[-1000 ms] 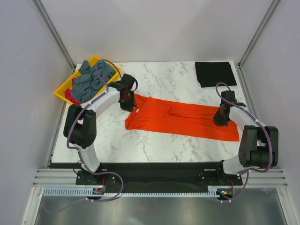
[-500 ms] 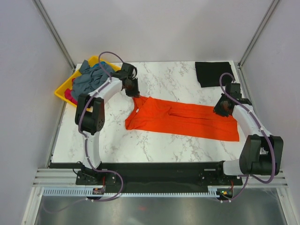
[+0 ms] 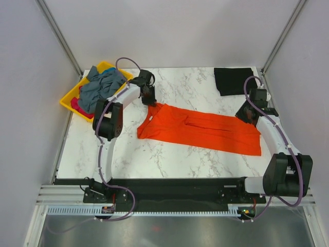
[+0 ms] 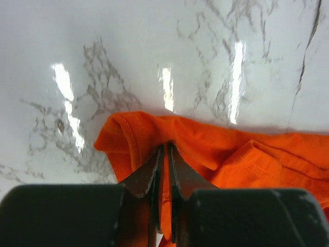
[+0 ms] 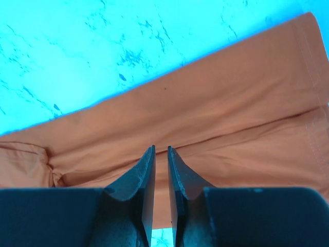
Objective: Fold and stack the t-shirts
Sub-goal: Fold the tshirt
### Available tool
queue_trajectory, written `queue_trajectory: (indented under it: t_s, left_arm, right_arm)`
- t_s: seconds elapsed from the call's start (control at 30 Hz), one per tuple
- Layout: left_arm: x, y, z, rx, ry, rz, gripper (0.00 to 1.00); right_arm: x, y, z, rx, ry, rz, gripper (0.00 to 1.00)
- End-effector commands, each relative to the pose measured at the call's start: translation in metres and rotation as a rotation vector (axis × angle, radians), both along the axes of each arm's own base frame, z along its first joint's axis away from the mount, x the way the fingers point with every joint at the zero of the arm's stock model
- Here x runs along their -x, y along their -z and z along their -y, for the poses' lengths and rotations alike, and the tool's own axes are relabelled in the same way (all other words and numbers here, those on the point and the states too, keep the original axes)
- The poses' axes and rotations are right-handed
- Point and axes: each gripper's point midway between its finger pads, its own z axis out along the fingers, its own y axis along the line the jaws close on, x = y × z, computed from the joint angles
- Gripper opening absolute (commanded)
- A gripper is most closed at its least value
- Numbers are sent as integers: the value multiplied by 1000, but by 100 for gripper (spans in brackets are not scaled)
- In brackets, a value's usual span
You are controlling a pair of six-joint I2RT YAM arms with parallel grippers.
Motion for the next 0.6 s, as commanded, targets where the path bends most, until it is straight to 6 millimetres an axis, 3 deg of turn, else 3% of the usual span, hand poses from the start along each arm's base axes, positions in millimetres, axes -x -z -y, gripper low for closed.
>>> queue_trajectory:
  t_s: [0.0,0.27,0.37,0.5,0.57]
  left_arm:
    - [-24,13,-2,-43,11,34,14]
    - [-85,22,17,55,-45,105,15]
    - [-109,16,26,213,-86,135,15]
    - [-148,-22,56,422,-85,307,18]
    - [-156,-38,63,493,-70,342,19]
  right_arm:
    - [-22,-30,8,1,67,144,23]
    - [-44,-38,11,-31,132,241,23]
    - [-56,-37,5,-69,113,271,23]
    - [-67,-25,-1,-100,93,256,23]
    - [-68,-19,-2,-100,90,242,23]
